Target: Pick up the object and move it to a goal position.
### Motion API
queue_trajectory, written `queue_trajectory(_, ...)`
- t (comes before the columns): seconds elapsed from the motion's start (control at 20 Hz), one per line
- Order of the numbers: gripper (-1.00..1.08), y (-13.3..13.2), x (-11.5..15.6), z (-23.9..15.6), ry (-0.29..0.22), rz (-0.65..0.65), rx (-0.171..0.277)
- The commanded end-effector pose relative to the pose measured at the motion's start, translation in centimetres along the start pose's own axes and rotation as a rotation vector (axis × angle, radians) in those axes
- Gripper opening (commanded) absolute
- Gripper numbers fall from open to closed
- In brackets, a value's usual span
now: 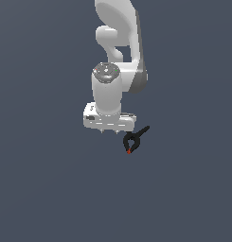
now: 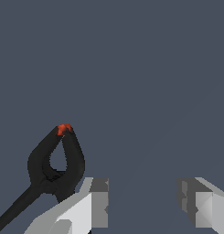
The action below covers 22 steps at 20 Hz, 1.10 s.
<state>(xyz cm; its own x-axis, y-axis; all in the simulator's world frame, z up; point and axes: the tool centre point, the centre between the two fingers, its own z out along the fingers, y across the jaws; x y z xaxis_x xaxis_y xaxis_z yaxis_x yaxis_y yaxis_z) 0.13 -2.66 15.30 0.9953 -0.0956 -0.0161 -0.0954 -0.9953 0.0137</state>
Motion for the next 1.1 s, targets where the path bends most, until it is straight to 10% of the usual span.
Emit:
queue_trajectory(0.0,0.28,-0.6,-0.2,0.3,0.002,0.021,-0.01)
queue_trajectory(1.05,0.28,-7.3,-3.0,4.2,0.074,0.292,-0.108)
